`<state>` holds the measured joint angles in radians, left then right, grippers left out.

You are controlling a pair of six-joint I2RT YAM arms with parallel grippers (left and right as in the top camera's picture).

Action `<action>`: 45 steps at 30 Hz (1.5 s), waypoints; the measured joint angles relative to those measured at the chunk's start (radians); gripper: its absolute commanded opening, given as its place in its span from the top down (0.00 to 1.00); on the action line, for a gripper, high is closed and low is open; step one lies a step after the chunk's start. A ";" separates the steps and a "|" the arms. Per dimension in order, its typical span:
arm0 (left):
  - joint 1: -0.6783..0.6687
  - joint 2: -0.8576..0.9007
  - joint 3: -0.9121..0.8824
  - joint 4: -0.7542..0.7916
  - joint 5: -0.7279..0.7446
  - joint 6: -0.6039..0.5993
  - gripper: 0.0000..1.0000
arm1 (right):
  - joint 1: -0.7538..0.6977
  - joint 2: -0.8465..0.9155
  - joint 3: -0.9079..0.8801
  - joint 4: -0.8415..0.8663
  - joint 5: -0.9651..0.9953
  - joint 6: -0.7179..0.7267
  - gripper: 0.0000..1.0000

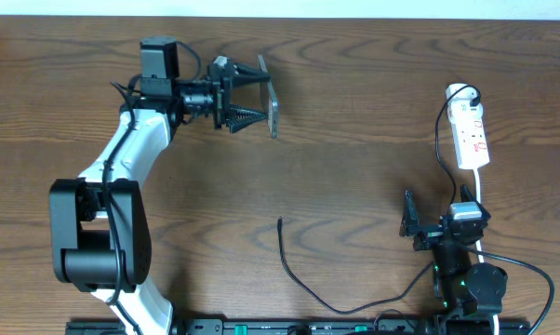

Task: Plug charger to phone and switch on socket
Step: 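Lift the phone with the left gripper and swing it toward center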

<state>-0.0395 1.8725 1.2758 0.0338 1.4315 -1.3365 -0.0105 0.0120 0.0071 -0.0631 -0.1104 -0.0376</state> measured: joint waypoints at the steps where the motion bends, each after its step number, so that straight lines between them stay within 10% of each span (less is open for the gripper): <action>1: 0.006 0.000 0.000 0.014 0.010 -0.041 0.92 | 0.000 0.000 0.000 0.000 0.000 0.000 0.01; 16: 0.033 0.000 0.000 0.027 0.055 -0.316 0.93 | 0.000 0.000 0.000 0.000 0.000 0.000 0.01; 45: 0.033 0.000 0.000 0.027 0.056 -0.365 0.93 | 0.000 0.000 0.000 0.000 0.000 0.000 0.01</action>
<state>-0.0067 1.8725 1.2758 0.0612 1.4876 -1.7020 -0.0105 0.0120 0.0071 -0.0635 -0.1104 -0.0376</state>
